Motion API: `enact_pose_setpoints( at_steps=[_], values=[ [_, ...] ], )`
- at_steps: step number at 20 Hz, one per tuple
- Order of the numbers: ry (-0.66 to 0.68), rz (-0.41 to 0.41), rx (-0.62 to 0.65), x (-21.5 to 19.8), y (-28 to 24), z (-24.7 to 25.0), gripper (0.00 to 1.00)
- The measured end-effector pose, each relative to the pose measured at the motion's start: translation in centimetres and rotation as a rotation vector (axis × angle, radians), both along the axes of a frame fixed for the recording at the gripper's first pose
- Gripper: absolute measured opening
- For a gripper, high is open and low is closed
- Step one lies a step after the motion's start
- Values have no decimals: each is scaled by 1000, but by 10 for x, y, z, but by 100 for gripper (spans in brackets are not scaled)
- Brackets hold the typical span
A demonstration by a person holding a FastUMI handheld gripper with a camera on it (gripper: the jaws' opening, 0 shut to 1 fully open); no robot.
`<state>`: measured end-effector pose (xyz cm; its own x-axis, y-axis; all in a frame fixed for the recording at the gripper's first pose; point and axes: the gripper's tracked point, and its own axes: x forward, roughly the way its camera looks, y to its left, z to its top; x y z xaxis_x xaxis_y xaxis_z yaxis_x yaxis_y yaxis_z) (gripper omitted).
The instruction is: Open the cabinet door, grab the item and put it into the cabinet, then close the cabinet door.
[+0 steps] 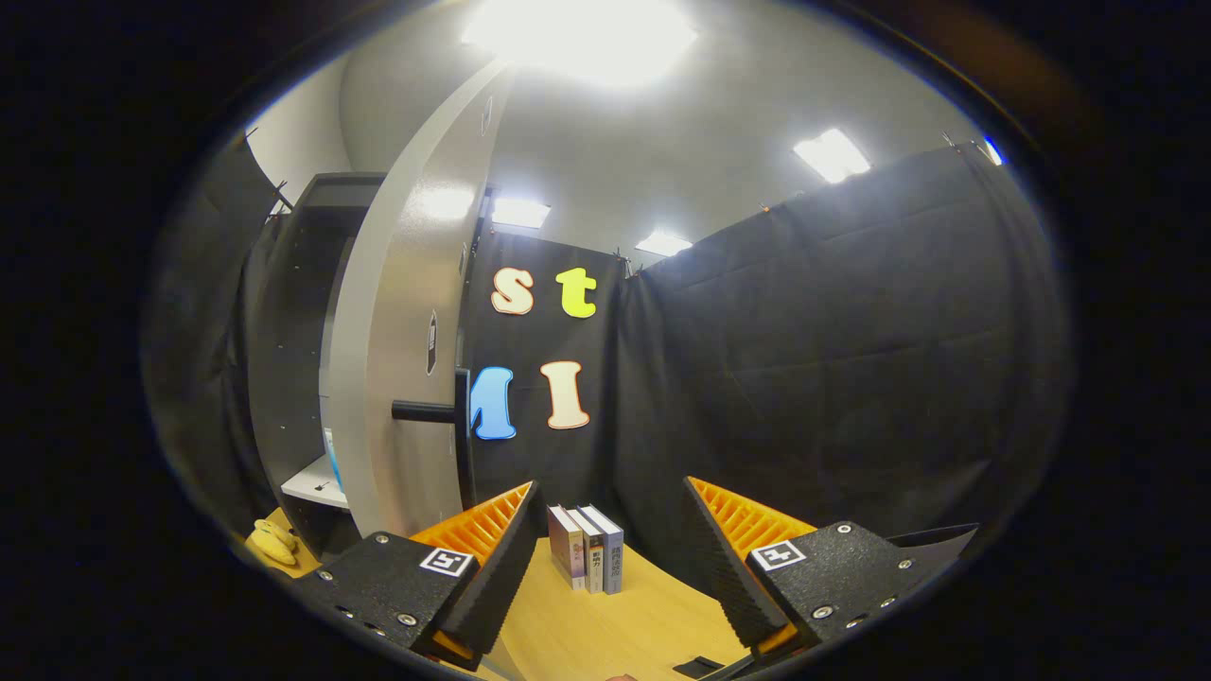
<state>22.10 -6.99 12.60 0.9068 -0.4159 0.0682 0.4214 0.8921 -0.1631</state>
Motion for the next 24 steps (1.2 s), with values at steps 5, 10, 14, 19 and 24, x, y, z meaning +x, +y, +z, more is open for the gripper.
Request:
enact_pose_setpoints(
  at_steps=[5, 10, 14, 19, 24],
  values=[
    [-14, 85, 2, 6, 39, -3, 91],
    [-34, 153, -9, 16, 75, -2, 91],
    [-58, 185, -1, 24, 95, -3, 91],
    [-83, 235, 21, 41, 127, -6, 91],
    [-101, 293, 54, 63, 163, -7, 91]
  ],
)
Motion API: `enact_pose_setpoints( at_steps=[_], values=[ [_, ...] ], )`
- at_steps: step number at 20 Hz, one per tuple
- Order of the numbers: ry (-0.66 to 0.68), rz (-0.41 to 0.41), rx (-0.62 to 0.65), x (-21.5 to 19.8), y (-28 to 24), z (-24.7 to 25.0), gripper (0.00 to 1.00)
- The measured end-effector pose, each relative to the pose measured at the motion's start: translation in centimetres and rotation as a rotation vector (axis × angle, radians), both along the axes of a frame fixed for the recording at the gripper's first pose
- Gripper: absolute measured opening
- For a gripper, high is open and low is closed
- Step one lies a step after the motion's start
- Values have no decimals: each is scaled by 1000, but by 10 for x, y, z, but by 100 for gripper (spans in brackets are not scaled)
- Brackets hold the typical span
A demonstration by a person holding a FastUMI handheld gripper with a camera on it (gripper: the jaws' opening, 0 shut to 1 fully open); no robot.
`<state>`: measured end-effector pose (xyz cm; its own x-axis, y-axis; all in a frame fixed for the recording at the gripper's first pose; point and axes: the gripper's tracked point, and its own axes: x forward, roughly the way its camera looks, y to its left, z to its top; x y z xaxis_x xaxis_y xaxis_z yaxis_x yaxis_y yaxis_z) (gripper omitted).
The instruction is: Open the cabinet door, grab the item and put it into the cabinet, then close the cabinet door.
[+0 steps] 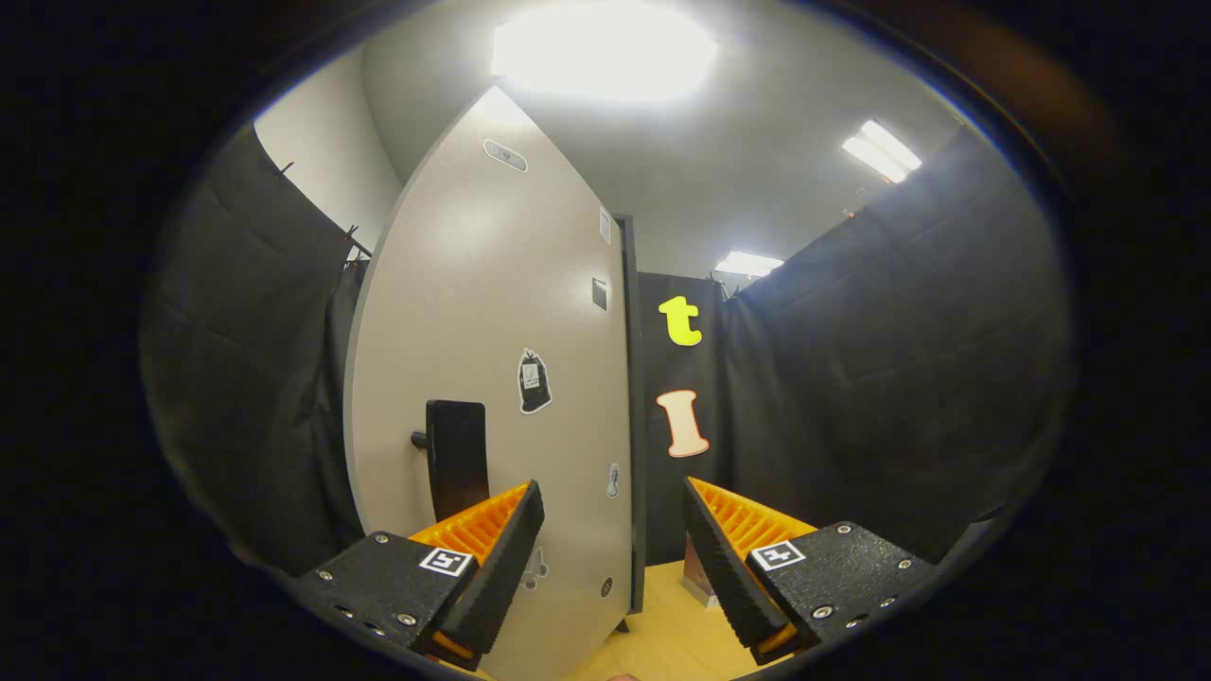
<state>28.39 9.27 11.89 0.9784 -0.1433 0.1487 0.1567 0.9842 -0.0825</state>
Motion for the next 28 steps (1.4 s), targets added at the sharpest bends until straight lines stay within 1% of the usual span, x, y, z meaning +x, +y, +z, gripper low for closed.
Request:
enact_pose_setpoints(
  at_steps=[3, 7, 12, 15, 19, 21, 28],
  values=[
    [6, 37, 15, 17, 22, -2, 91],
    [62, 96, 4, 40, 49, -17, 93],
    [170, 224, -23, 52, 85, -41, 93],
    [193, 265, -16, 38, 94, -44, 93],
    [200, 298, 52, 17, 90, -49, 93],
    [204, 295, 69, 6, 84, -50, 93],
    [133, 259, 56, -44, 60, -55, 93]
  ],
)
